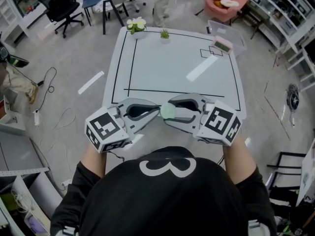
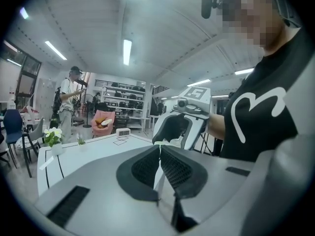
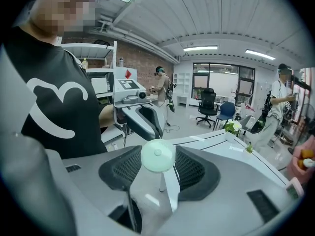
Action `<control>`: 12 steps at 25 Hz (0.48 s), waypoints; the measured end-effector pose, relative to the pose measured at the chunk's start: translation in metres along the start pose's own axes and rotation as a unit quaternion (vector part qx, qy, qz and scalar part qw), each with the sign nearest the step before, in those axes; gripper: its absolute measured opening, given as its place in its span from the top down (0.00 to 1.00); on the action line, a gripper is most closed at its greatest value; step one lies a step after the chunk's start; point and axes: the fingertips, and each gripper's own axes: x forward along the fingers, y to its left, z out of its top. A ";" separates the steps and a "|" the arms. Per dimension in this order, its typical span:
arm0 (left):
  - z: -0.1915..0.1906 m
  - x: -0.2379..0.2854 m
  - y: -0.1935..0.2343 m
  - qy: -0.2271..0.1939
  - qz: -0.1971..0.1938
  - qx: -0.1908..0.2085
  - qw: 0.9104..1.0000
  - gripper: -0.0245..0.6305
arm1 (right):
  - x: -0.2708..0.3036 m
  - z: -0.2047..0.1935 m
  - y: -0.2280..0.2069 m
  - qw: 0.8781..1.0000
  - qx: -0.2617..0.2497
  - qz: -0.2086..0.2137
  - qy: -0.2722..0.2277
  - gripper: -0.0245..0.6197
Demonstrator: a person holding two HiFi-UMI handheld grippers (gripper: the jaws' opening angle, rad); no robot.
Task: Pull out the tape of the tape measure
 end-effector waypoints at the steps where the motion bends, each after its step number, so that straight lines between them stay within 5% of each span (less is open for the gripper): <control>1: 0.000 0.000 0.000 0.000 -0.001 -0.001 1.000 0.95 | 0.001 0.000 0.000 1.000 0.002 -0.002 0.000 0.62; 12: -0.009 0.000 0.004 -0.004 0.018 -0.037 0.999 0.95 | 0.005 -0.007 -0.001 0.999 0.038 -0.010 -0.003 0.62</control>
